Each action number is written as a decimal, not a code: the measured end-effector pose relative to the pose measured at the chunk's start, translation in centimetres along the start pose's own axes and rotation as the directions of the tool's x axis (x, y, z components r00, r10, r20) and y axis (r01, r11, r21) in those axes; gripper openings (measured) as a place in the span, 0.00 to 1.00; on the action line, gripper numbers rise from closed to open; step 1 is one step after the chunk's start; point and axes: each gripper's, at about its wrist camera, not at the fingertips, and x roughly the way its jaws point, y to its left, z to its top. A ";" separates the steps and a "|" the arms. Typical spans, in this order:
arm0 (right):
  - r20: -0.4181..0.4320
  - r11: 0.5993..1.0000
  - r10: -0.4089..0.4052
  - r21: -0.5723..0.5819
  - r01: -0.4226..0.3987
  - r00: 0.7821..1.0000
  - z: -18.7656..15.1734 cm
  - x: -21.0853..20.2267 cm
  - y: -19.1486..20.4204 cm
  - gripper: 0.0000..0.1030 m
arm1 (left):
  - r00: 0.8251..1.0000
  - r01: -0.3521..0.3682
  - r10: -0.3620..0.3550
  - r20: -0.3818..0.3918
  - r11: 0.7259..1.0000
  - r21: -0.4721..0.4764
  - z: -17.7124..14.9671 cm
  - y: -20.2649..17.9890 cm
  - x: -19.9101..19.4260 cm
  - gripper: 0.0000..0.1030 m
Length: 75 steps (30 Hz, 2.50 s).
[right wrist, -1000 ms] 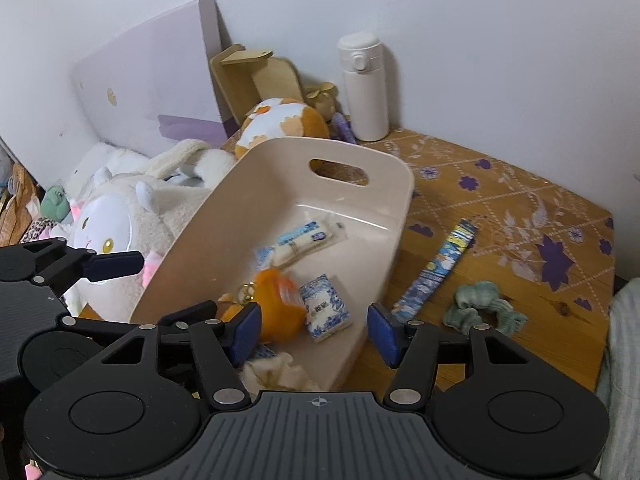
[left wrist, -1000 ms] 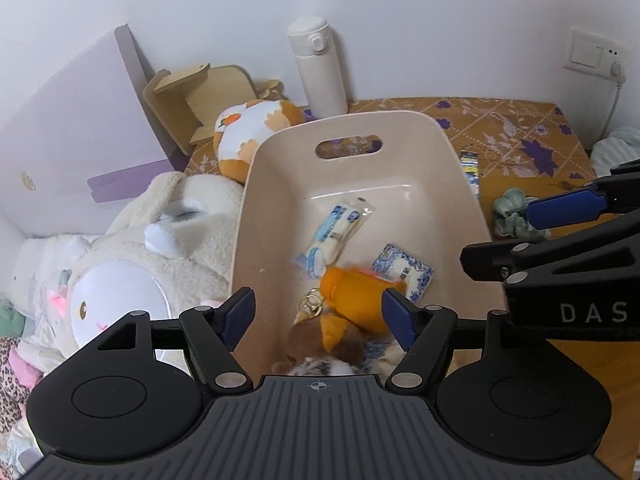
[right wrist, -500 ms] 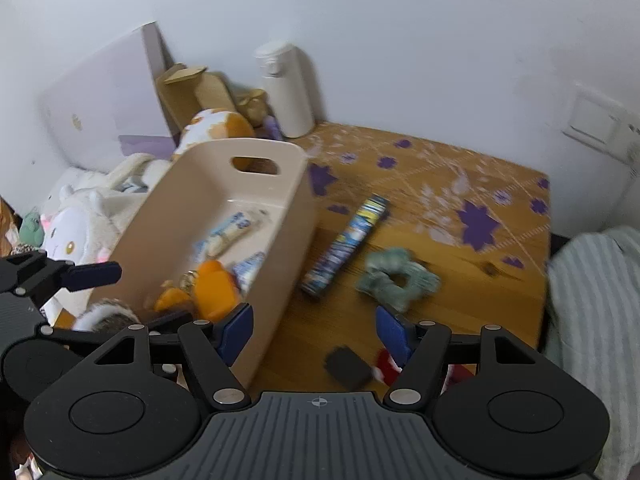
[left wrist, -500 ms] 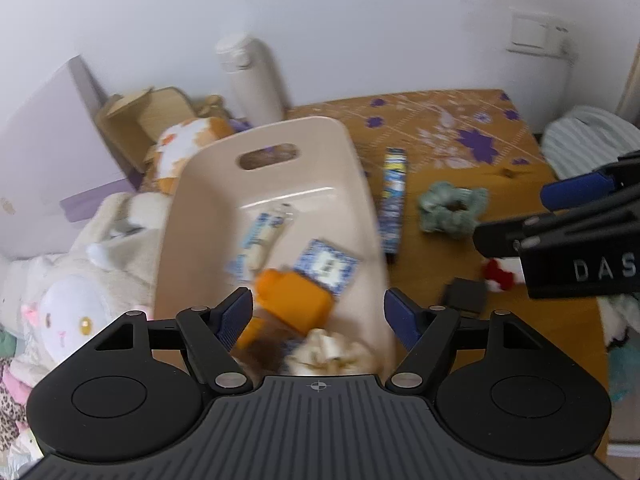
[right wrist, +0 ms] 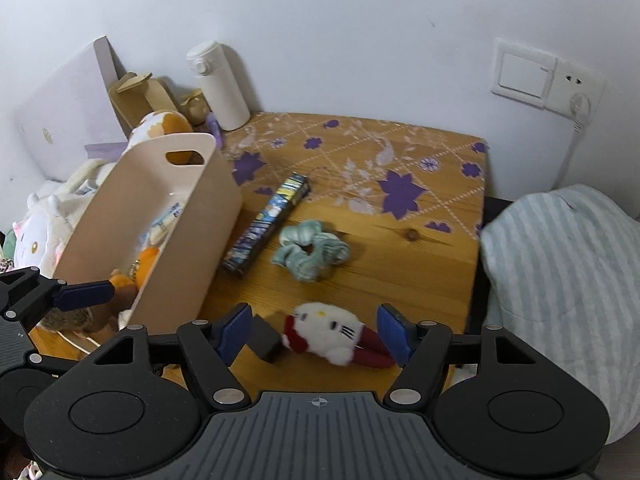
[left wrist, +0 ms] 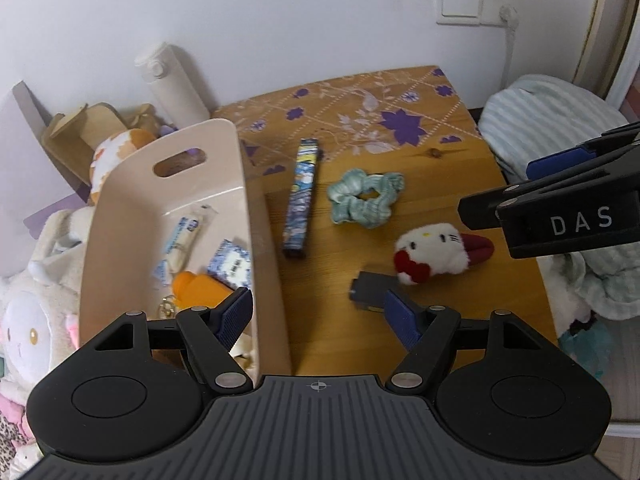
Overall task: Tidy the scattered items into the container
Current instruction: 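Grasp the black cylinder with the left gripper while the right grasps the white cat plush, then carry the black cylinder and white cat plush over the basket and release both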
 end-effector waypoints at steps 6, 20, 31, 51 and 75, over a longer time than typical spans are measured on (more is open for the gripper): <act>-0.036 1.000 -0.004 -0.009 0.004 0.999 -0.9 0.8 -1.6 0.74 | 0.999 0.006 -0.005 -0.034 1.000 0.022 0.0 -1.6 1.4 0.72; -0.165 0.998 0.001 -0.059 -0.011 0.986 -2.1 5.5 -3.8 0.76 | 0.994 0.003 0.012 -0.106 0.990 0.138 -0.7 -4.6 5.8 0.72; -0.243 0.980 0.000 -0.191 -0.048 0.970 -1.7 9.8 -4.1 0.76 | 0.986 -0.016 0.041 -0.159 0.989 0.150 0.0 -5.1 9.9 0.72; -0.291 0.929 0.079 -0.326 -0.177 0.953 -0.7 14.8 -3.0 0.76 | 0.981 0.003 0.023 -0.193 0.991 0.134 0.8 -4.4 14.4 0.72; -0.253 0.938 0.171 -0.255 -0.236 0.952 -0.7 13.6 -4.0 0.34 | 0.988 0.068 -0.056 -0.140 0.994 0.081 0.4 -4.3 12.1 0.47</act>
